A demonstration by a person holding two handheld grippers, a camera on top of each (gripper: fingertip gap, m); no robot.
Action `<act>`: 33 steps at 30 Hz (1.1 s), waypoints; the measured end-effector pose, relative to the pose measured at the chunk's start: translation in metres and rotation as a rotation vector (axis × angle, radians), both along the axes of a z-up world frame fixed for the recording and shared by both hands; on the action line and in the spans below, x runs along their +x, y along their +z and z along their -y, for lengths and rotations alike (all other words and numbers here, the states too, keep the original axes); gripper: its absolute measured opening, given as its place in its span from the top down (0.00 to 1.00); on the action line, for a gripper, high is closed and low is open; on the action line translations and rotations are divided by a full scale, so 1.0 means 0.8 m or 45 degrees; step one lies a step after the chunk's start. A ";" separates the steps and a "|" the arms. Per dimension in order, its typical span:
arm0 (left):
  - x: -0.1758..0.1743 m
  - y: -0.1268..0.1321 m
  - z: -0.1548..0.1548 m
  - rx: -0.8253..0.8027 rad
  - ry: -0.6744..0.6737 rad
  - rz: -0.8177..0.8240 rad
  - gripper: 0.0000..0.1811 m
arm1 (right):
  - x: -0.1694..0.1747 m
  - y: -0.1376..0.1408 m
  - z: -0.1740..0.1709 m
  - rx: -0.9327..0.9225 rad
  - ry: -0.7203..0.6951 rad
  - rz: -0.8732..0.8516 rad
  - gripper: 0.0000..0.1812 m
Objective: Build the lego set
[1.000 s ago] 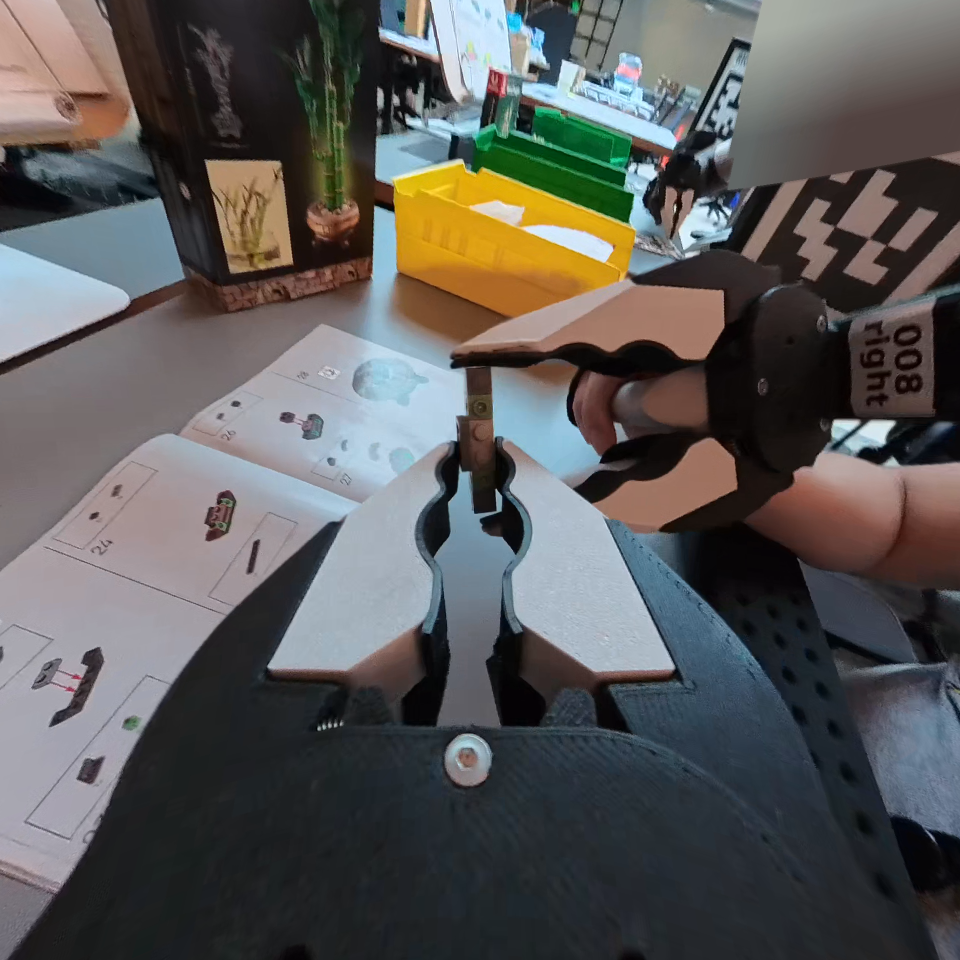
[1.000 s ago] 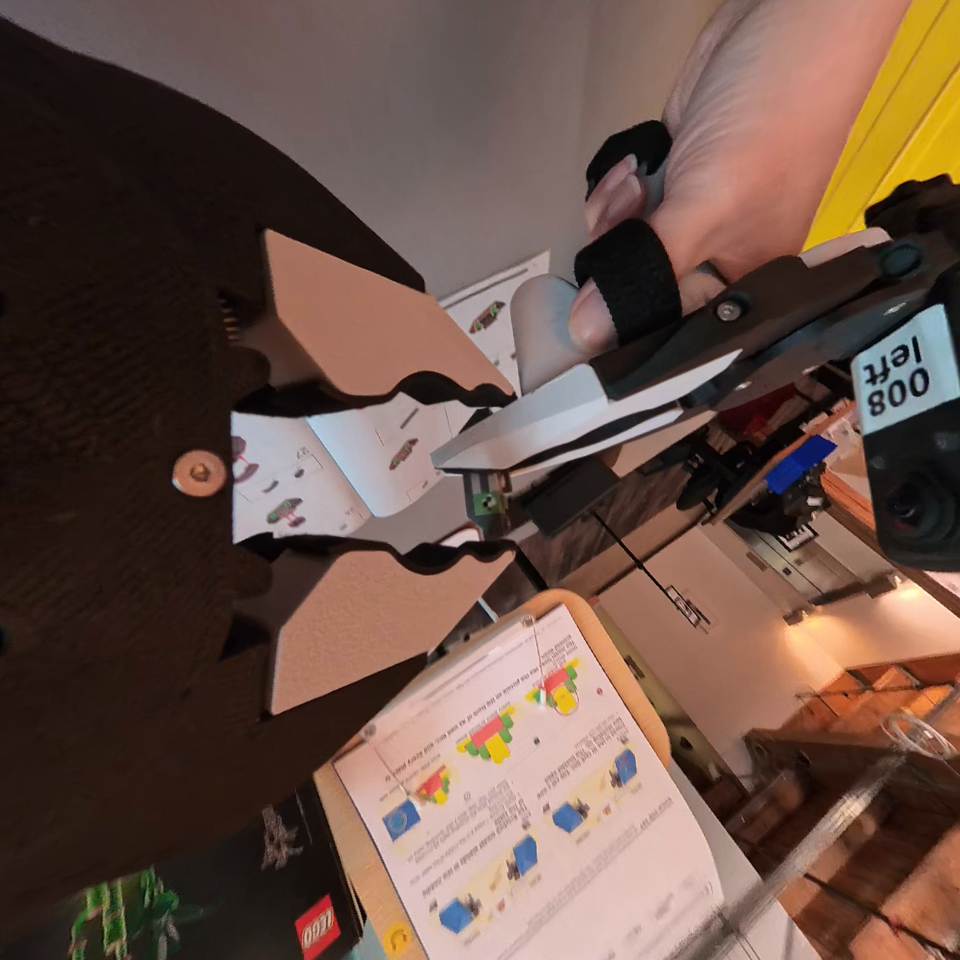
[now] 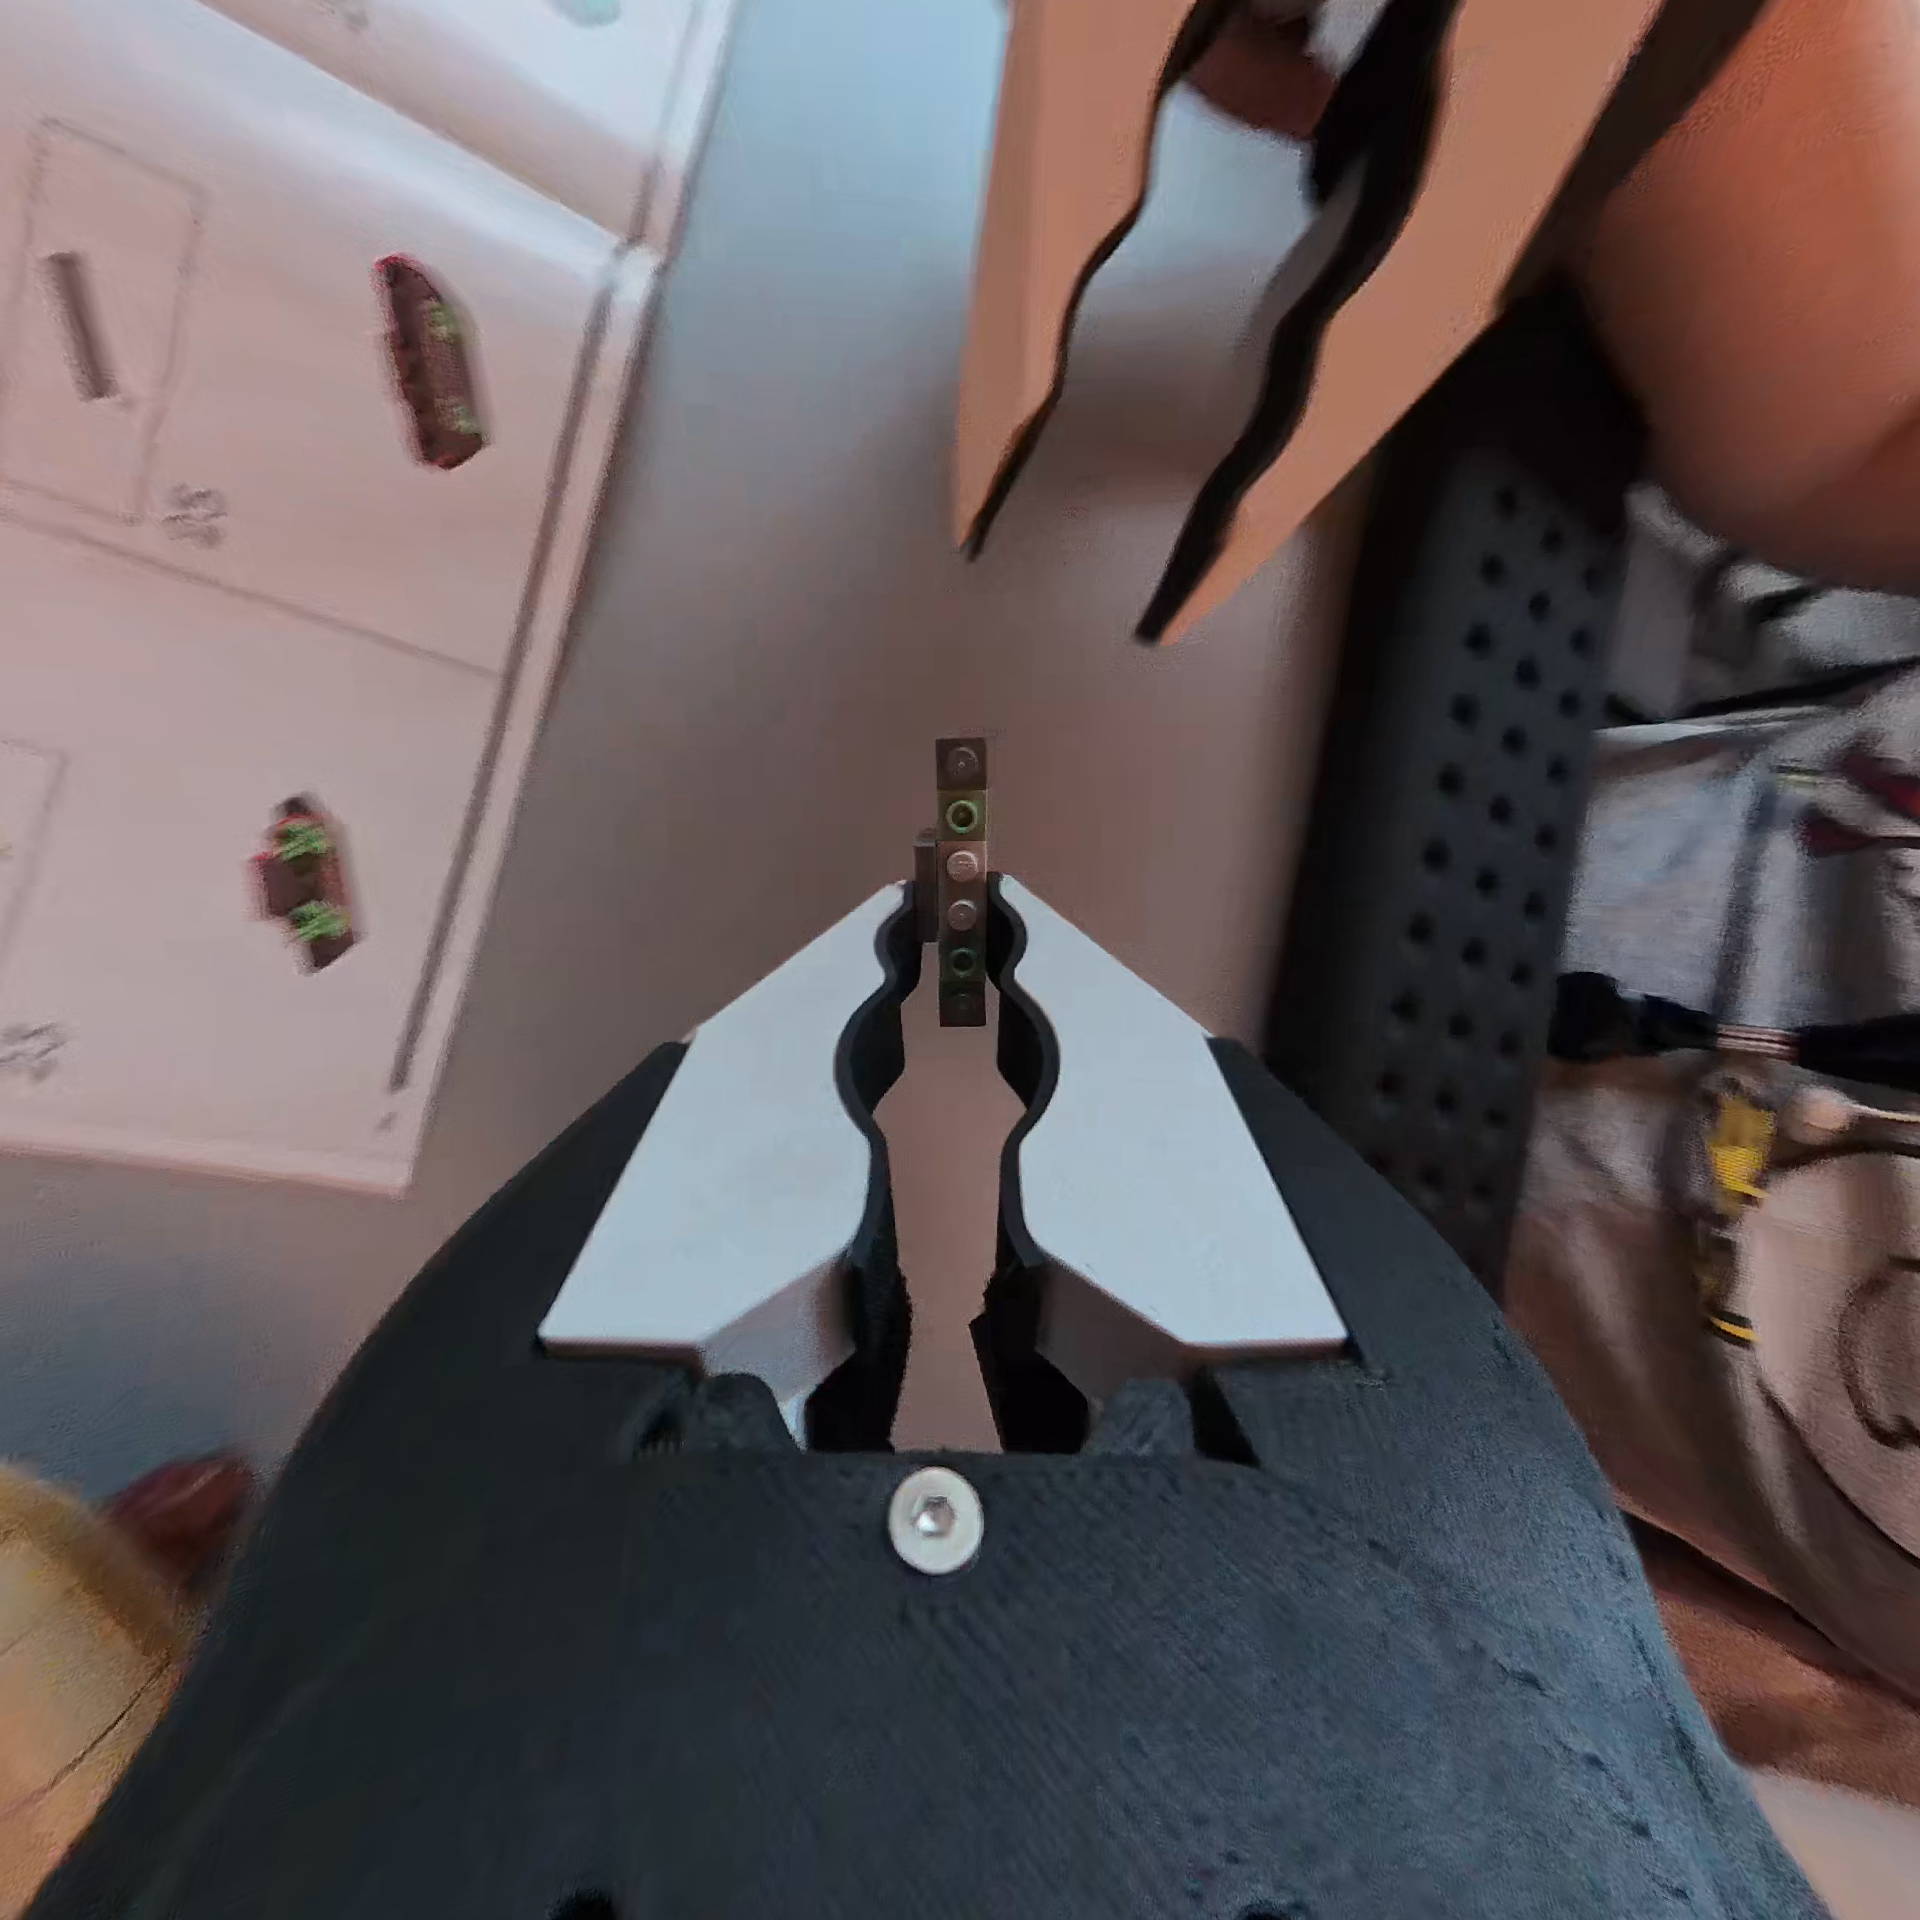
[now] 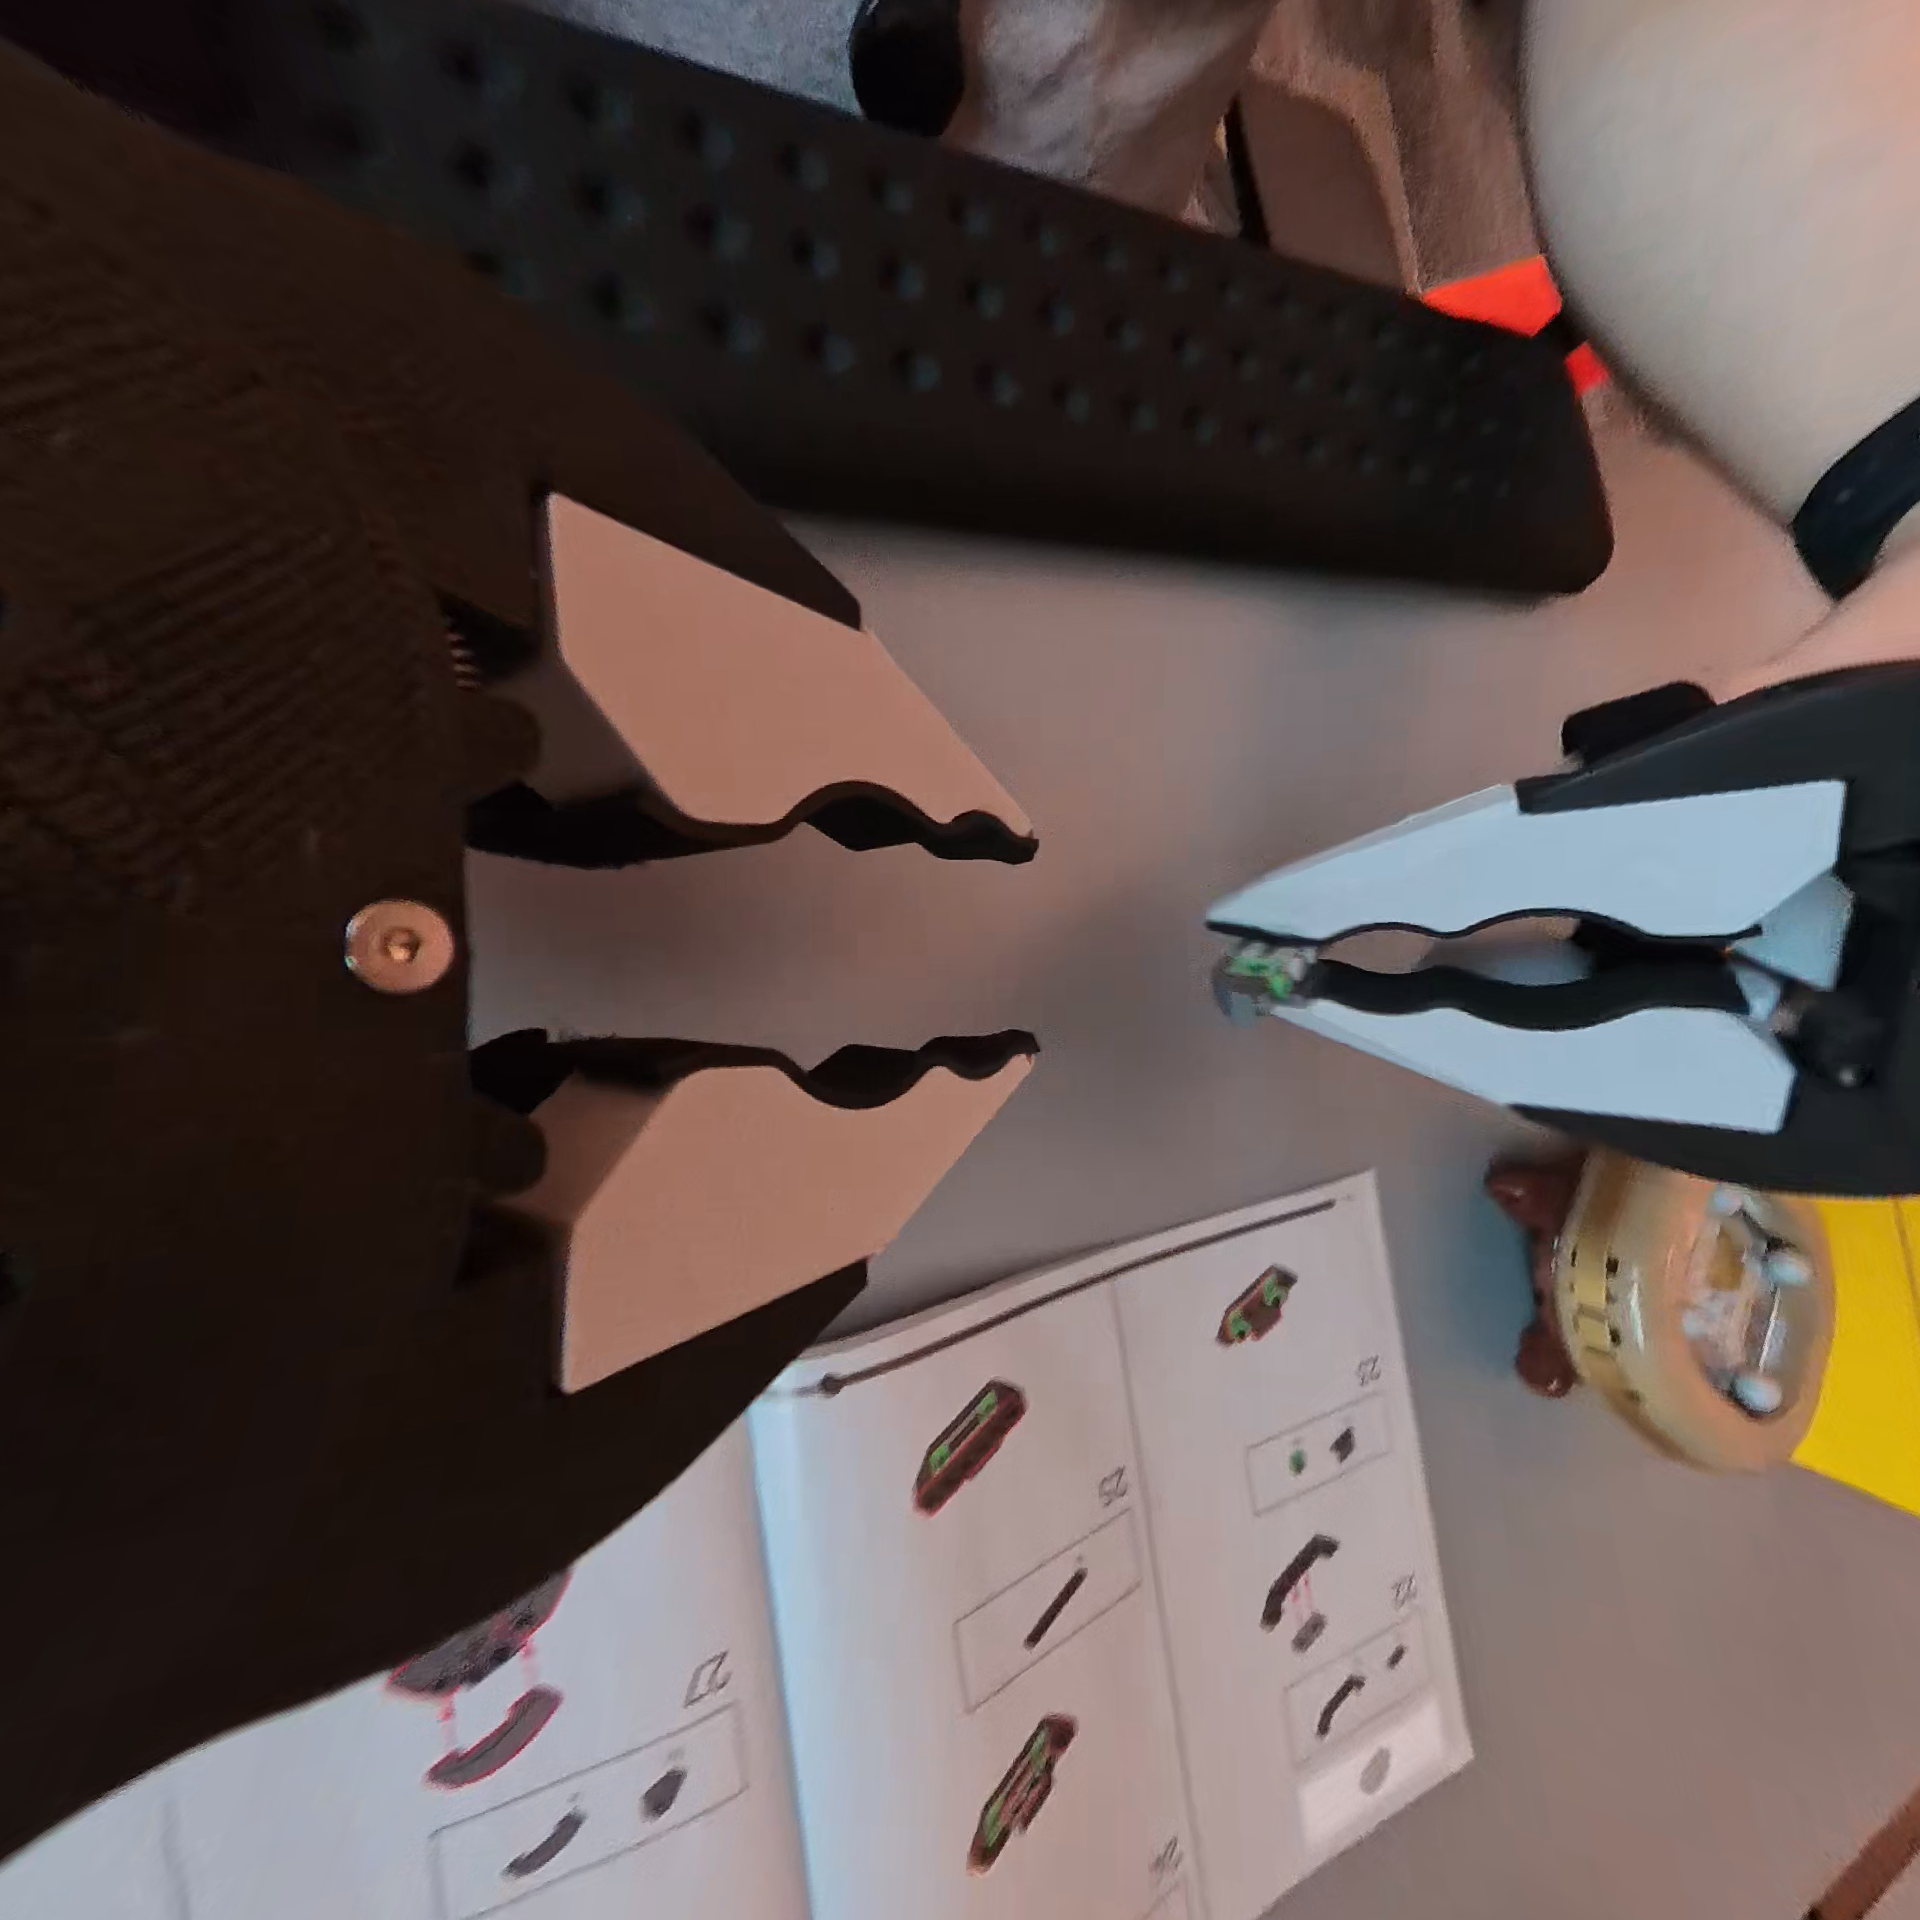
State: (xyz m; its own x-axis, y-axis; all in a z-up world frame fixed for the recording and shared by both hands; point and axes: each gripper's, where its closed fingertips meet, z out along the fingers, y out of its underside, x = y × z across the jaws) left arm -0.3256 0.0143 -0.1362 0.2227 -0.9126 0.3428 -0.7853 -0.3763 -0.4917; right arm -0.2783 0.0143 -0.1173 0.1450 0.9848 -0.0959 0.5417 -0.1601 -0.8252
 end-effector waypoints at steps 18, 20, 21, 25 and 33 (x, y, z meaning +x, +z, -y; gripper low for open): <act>-0.069 -0.045 -0.029 0.278 0.024 -0.559 0.95 | 0.057 0.036 -0.070 0.111 -0.392 -0.122 0.82; -0.069 -0.045 -0.028 0.287 0.013 -0.570 0.95 | 0.056 0.034 -0.069 0.118 -0.390 -0.105 0.82; -0.069 -0.045 -0.027 0.293 0.011 -0.584 0.95 | 0.056 0.034 -0.069 0.119 -0.388 -0.106 0.82; -0.069 -0.046 -0.028 0.341 -0.003 -0.616 0.95 | 0.012 0.036 -0.043 0.083 -0.217 -0.190 0.82; -0.068 -0.046 -0.028 0.348 -0.015 -0.578 0.95 | -0.102 -0.030 -0.034 0.177 0.051 -0.039 0.85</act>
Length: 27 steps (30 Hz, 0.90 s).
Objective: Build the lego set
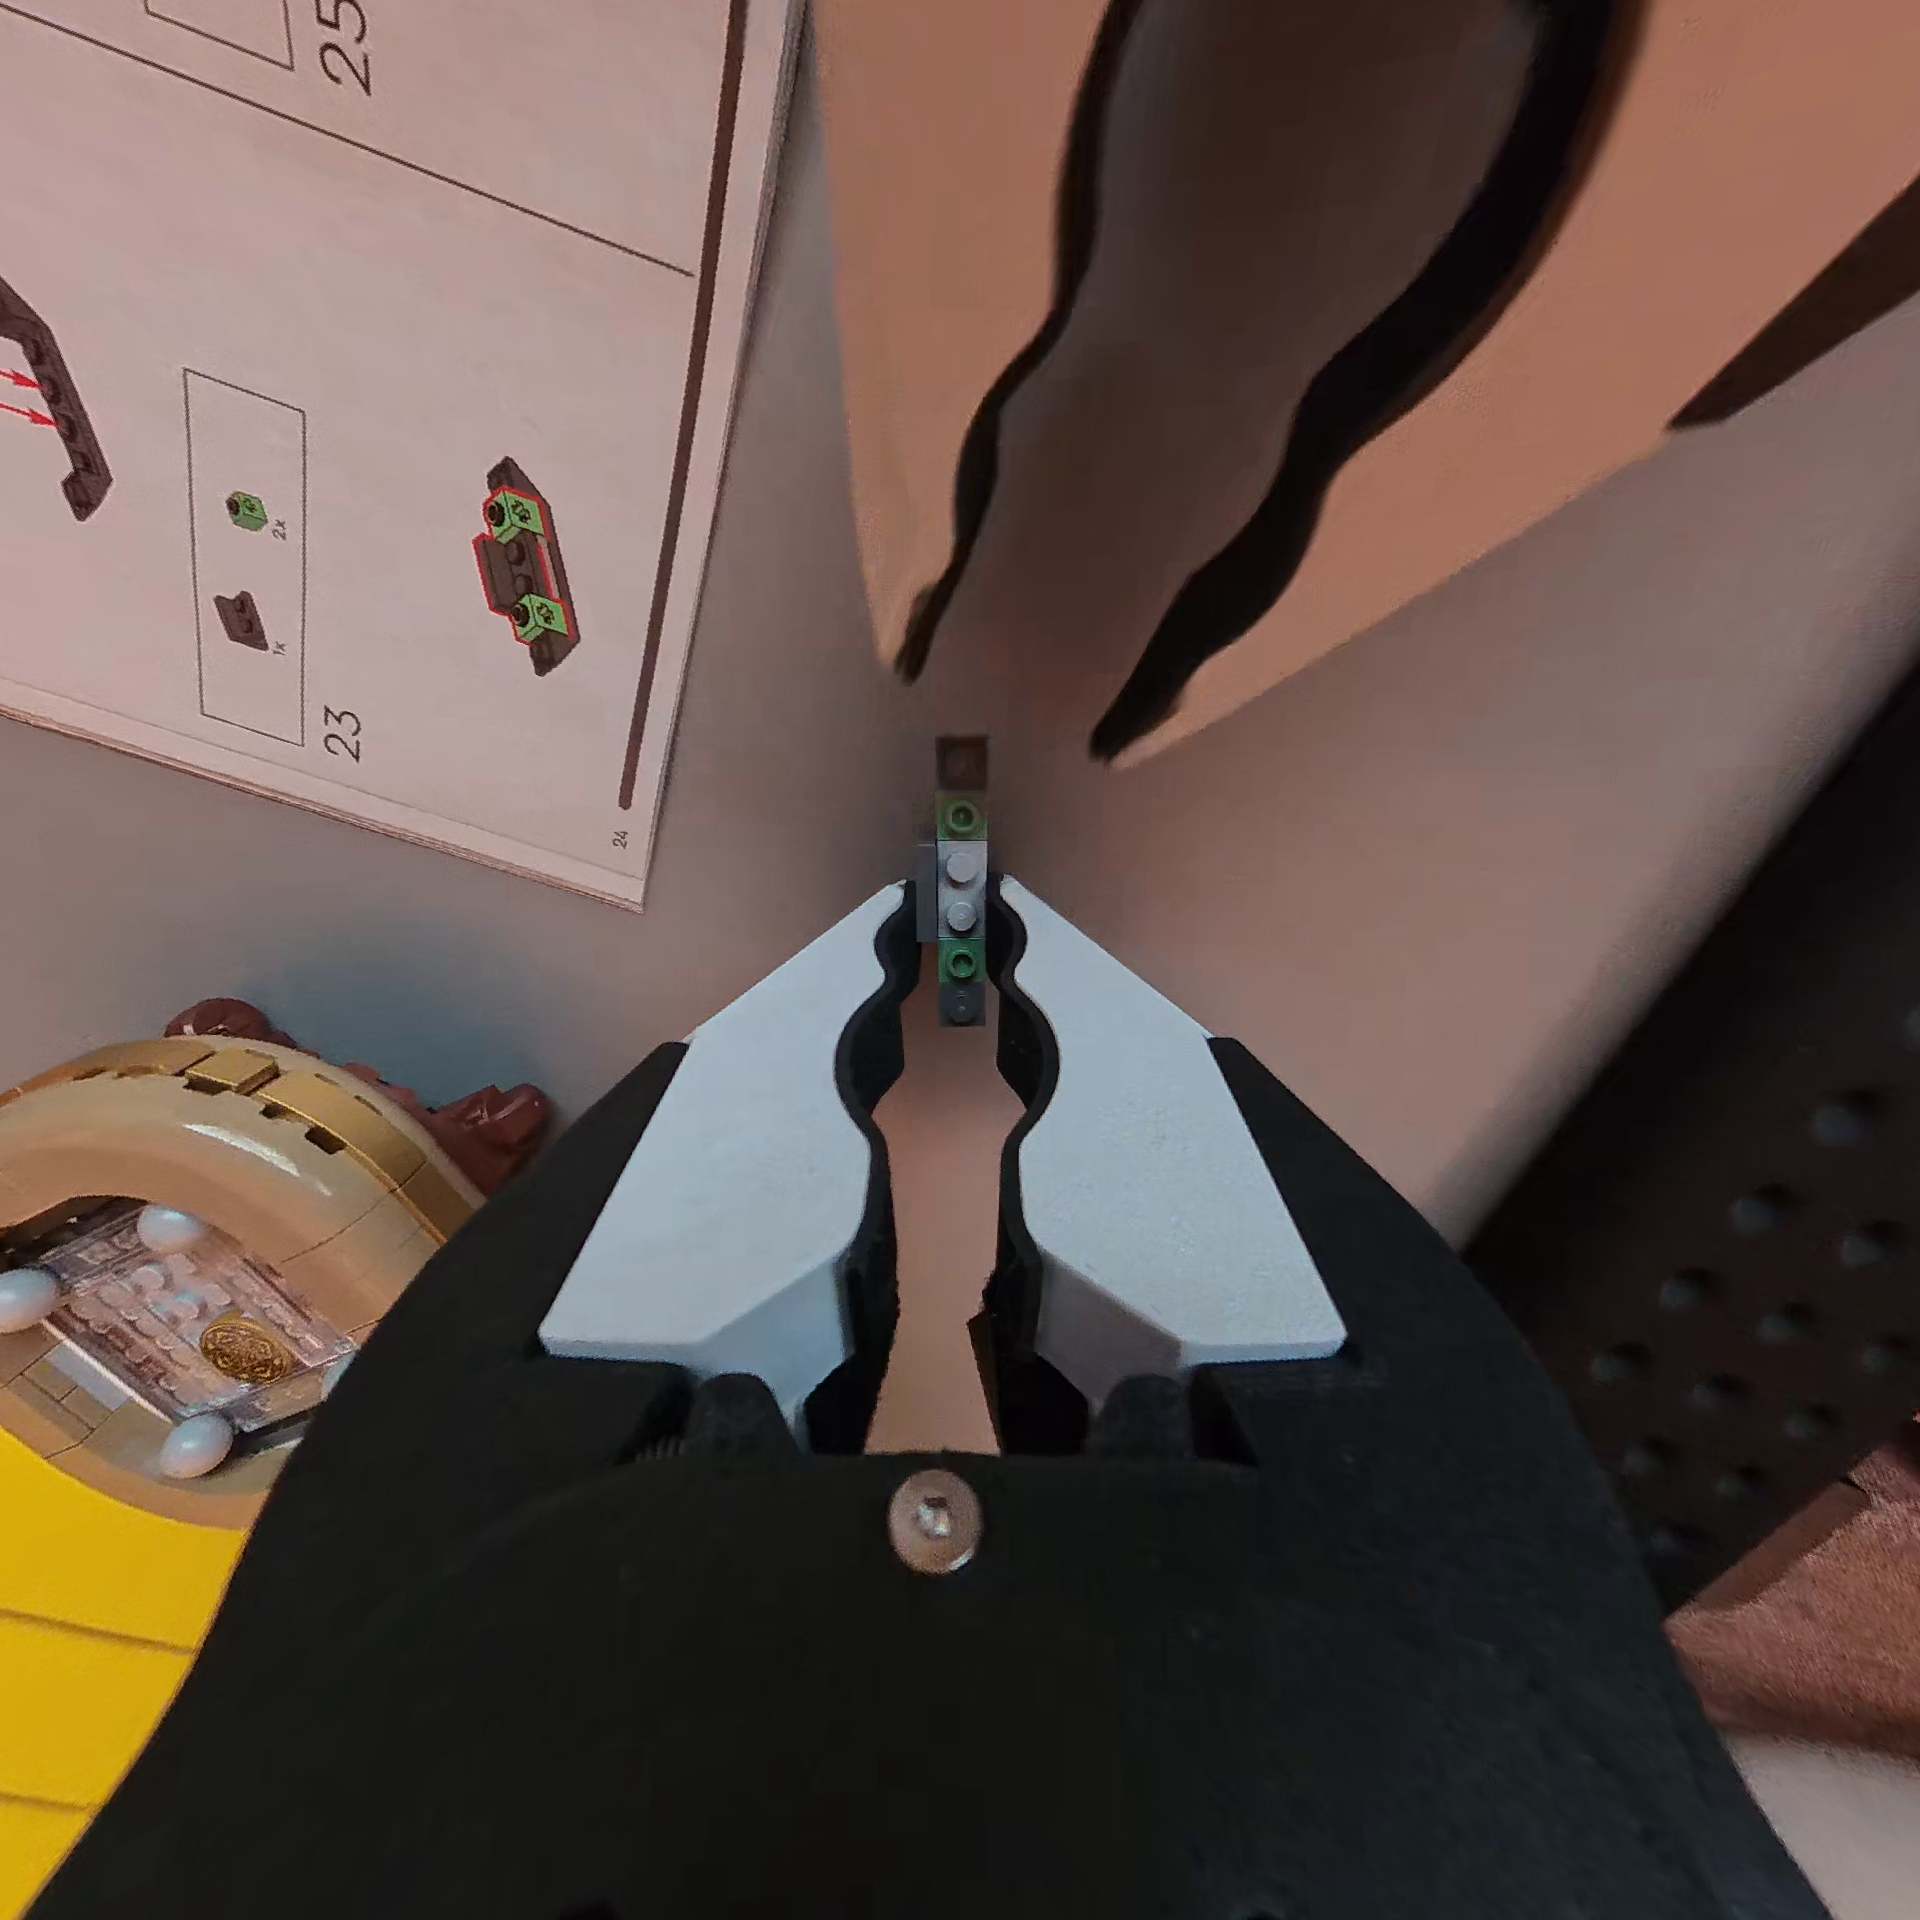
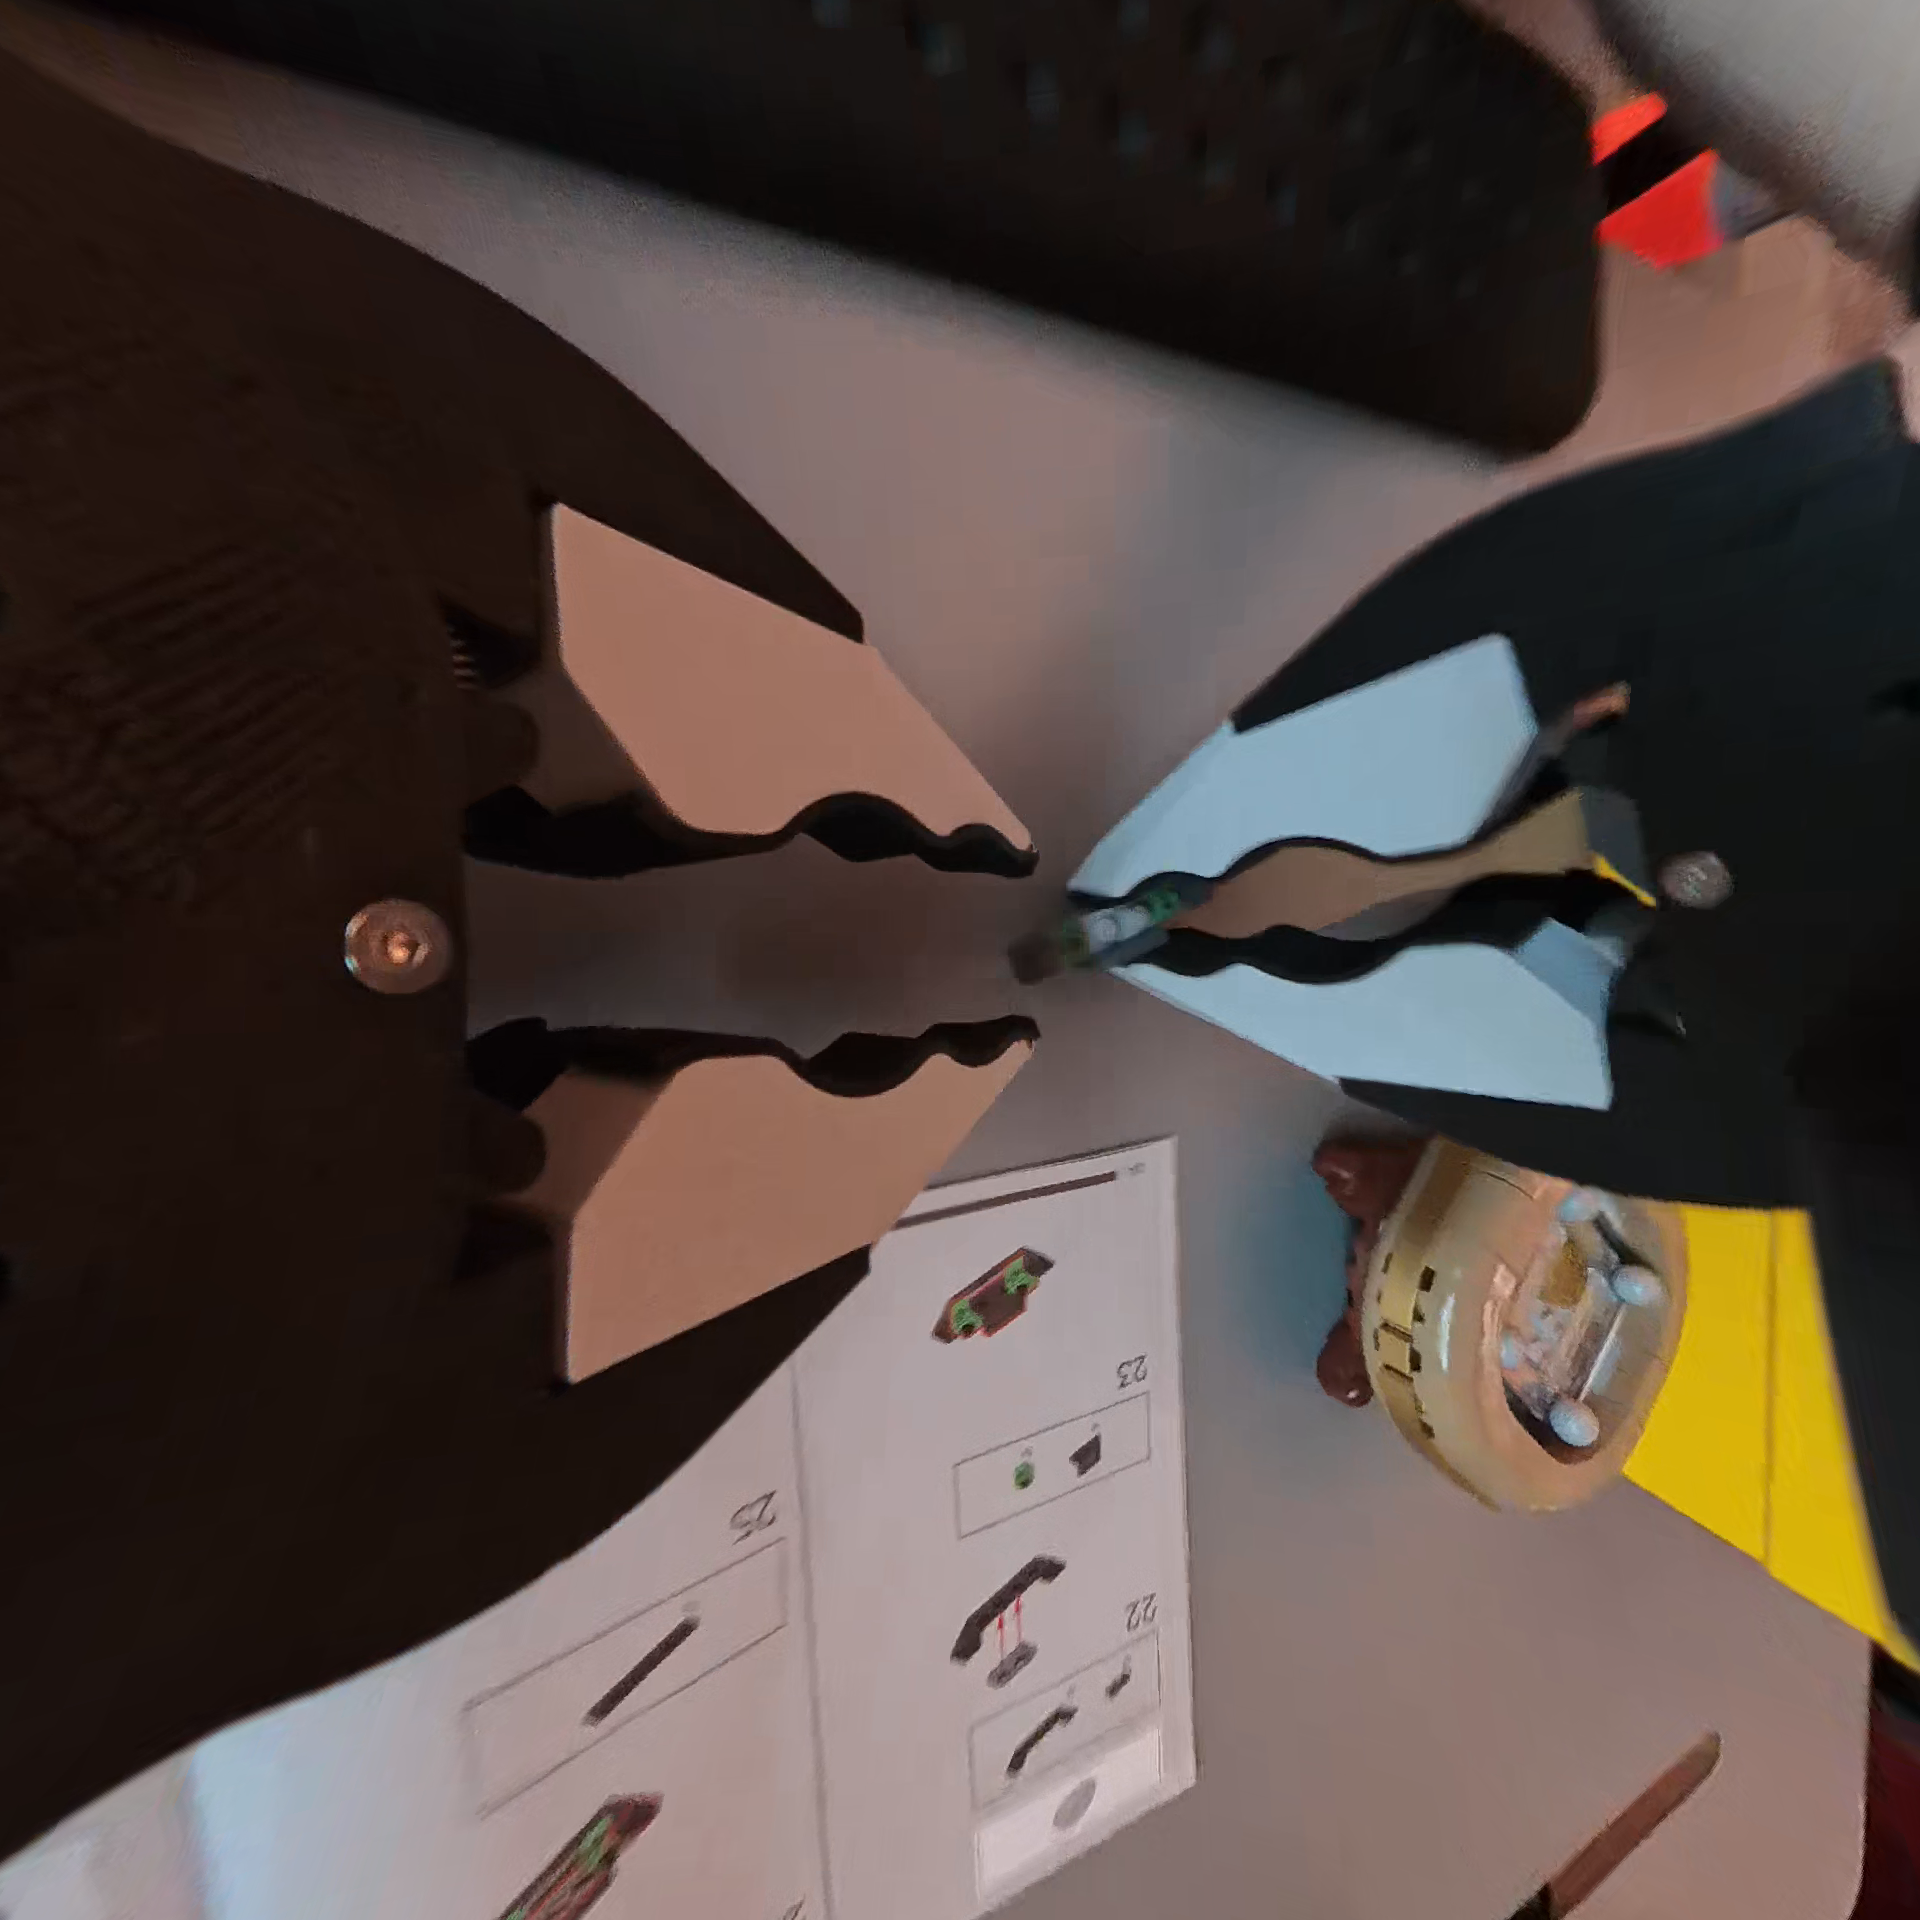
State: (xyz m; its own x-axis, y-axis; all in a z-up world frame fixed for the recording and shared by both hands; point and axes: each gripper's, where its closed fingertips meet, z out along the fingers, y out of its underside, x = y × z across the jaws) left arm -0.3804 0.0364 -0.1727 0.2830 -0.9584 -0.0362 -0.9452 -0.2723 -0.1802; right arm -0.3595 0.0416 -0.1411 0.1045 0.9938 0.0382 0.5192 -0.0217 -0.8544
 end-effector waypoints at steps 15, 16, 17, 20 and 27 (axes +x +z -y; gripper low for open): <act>0.002 0.000 -0.001 -0.008 -0.027 0.071 0.95 | -0.014 -0.012 -0.002 -0.049 0.088 0.049 0.95; 0.003 0.000 -0.002 -0.008 -0.018 0.084 0.94 | -0.013 -0.013 -0.001 -0.042 0.091 0.051 0.95; 0.002 0.000 -0.004 0.001 0.002 0.099 0.93 | -0.012 -0.015 -0.001 -0.042 0.090 0.063 0.96; -0.007 0.002 -0.009 0.021 0.092 0.165 0.78 | -0.012 -0.020 -0.001 -0.041 0.080 0.100 0.96; -0.039 0.049 0.000 0.122 0.252 0.414 0.66 | -0.013 -0.025 0.003 -0.048 0.095 0.136 0.96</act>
